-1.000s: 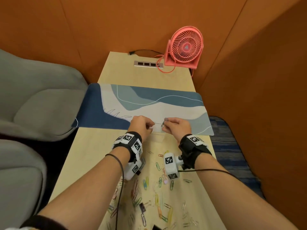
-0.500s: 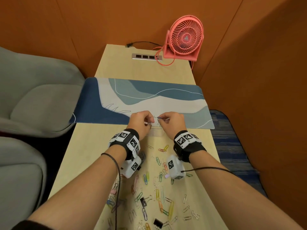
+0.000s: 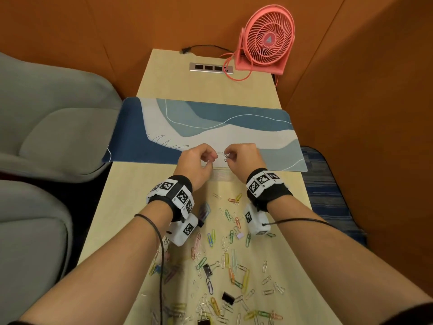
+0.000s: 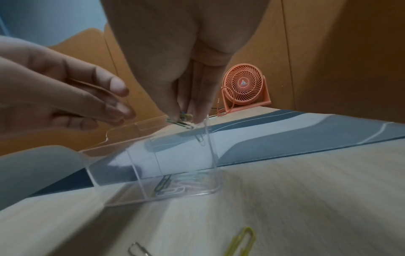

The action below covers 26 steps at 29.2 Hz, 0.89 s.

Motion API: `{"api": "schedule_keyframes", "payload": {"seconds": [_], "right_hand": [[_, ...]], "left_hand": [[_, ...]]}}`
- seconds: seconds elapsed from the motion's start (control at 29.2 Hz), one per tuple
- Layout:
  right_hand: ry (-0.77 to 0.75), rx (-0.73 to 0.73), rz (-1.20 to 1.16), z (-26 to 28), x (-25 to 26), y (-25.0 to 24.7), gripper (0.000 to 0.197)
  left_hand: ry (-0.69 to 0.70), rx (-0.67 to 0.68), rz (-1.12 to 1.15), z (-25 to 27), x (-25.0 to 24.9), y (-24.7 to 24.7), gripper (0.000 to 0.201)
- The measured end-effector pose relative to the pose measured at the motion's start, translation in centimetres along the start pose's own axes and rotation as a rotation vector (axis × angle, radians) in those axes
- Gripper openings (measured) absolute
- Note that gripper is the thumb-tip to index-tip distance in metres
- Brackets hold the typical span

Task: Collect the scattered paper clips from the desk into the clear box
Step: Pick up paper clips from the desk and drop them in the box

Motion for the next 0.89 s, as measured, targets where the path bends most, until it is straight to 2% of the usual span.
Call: {"api": "schedule_keyframes", "payload": {"seconds": [0.1,0.27,0.38,0.48,0.68,0.79,0.89], "right_hand": [[0.012,0.031,0.026,0.0,0.2,0.4,0.007],[-0.071,0.099,0.194,0.2,1.1,1.5,0.023],[-0.108,0.094,0.266,0.4,1.6,1.8,0.02],[-0.075,0.061,0.226,0.3,1.3,1.5,0.02],[-0.028,0.138,0.23,0.2,0.8,1.9,0.038],[-0.055,0.07,0.137,1.9,1.5,0.5,0.031],[-0.092,0.069,0.065,6.3,2.3,-0.6,0.019]], "left_hand": [[0.016,-0.006,0.031,1.0,0.2,-0.6,0.021],[0.038,0.025,0.02,2.7,0.2,-1.3,0.019],[0.048,0.04,-0.01,3.6,0.1,-1.7,0.019],[0.046,0.051,-0.027,4.2,0.1,-2.0,0.02],[0.019,0.051,-0.046,4.6,0.0,-2.6,0.019],[-0.038,0.079,-0.035,5.9,0.3,-2.8,0.013],[-0.126,0.222,-0.042,9.9,1.3,-1.9,0.011]]}}
Point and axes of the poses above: each hand's wrist, its own z-axis away from the middle knuckle, its own y-axis out of the palm, x = y × z, the point moved 6 cm from there along -z, towards the middle knuckle
